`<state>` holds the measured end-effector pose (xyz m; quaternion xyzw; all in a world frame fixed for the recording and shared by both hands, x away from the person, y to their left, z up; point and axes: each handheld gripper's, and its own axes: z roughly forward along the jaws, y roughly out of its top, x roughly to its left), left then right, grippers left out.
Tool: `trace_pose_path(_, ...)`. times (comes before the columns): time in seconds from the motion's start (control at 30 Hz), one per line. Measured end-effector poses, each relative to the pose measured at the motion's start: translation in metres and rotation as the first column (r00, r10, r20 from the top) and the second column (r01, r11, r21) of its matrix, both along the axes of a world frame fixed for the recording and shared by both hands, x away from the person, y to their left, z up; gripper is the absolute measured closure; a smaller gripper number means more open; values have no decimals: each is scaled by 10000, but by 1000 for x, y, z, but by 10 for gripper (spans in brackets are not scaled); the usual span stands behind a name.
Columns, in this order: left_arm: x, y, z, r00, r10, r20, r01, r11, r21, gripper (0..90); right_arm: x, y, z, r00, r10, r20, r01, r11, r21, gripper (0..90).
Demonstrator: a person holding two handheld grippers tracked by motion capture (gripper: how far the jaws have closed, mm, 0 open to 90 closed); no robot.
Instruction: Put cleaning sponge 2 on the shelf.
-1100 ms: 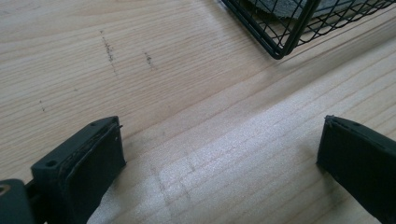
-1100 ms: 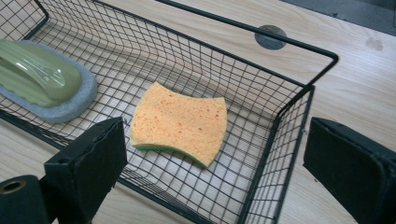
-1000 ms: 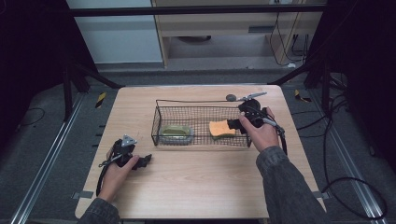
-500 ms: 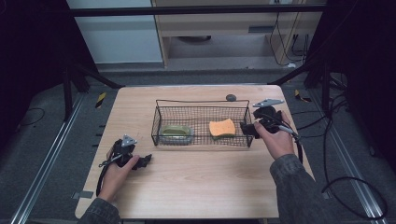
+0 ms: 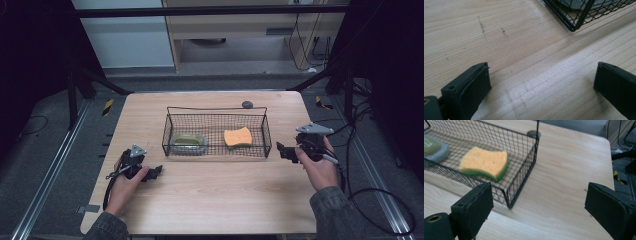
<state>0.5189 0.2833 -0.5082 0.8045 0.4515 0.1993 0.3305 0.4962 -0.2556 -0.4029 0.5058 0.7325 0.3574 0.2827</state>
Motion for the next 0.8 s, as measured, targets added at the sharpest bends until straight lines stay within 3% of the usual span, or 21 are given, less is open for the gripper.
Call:
trace_pose_path(0.23, 0, 0, 0, 10000, 9, -4, -9, 10000, 9, 0, -17, -22, -33, 9985, -413, -367, 422, 9988, 252, 88)
trace_pose_path(0.33, 0, 0, 0, 10000, 10, -3, -10, 10000, 9, 0, -19, -29, -54, 9960, -599, -666, 627, 9972, 412, 87)
trace_pose_path(0.6, 1, 0, 0, 10000, -25, -18, 25, 10000, -1, 0, -6, -39, -100, 9857, -1156, -1226, 1248, 9897, 707, 87)
trace_pose_path(0.67, 1, 0, 0, 10000, -24, -17, 24, 10000, -3, 0, -3, -40, -106, 9838, -1215, -1321, 1342, 9867, 914, 85)
trace_pose_path(0.8, 1, 0, 0, 10000, -9, -15, 9, 10000, -48, 0, 0, -39, -109, 9848, -1152, -1302, 1246, 9900, 659, 72)
